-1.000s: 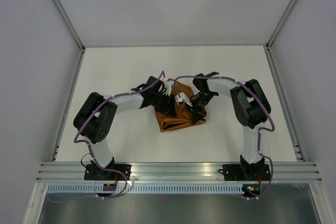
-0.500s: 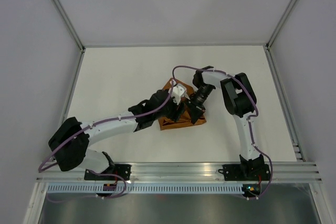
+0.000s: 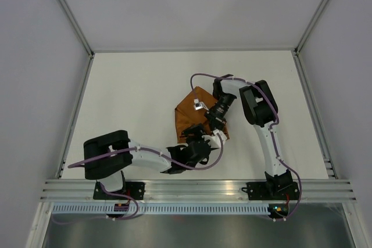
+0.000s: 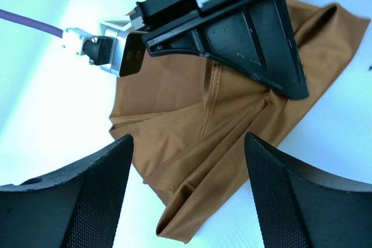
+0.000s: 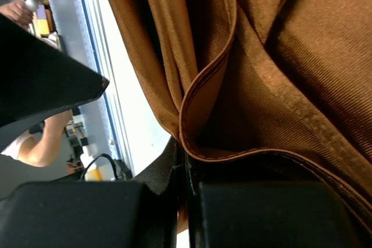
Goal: Fold the napkin, place the utensils inside, and roll it up
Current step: Roll the napkin with the utensil
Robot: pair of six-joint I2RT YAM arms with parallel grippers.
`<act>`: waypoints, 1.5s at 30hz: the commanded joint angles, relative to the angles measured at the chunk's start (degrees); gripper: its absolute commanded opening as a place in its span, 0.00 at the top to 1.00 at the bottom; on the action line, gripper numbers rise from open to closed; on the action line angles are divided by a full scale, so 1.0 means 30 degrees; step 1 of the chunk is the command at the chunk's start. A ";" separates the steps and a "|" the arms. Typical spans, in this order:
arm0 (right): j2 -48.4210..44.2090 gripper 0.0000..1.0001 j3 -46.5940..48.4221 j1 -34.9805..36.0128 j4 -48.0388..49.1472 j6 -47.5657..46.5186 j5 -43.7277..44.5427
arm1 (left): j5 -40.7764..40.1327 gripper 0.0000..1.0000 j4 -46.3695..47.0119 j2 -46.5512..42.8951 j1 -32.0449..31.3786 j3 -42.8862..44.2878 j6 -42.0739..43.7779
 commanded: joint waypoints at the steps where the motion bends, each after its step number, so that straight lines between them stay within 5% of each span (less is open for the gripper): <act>1: 0.1443 0.99 0.0376 -0.0108 0.2796 -0.0146 0.2804 | -0.2180 0.18 0.6540 0.0595 -0.0822 -0.1356 0.5079; 4: 0.1912 0.99 0.0699 -0.0167 0.2533 0.0176 0.2804 | -0.1627 0.18 0.9481 0.0626 -0.1350 -0.2531 0.6492; 19: 0.2674 0.99 0.1284 -0.0607 0.2708 0.1260 0.3009 | 0.3295 0.19 0.8662 0.0477 -0.2230 -0.4730 0.7664; 32: 0.2967 1.00 0.1636 -0.0636 0.2825 0.1817 0.3038 | 0.7048 0.36 0.4064 -0.0517 0.0171 -0.3939 0.4940; 45: 0.4196 0.99 0.3274 -0.0812 0.1656 0.2551 0.2892 | 0.8396 0.43 0.2216 -0.0986 0.0260 -0.3294 0.4002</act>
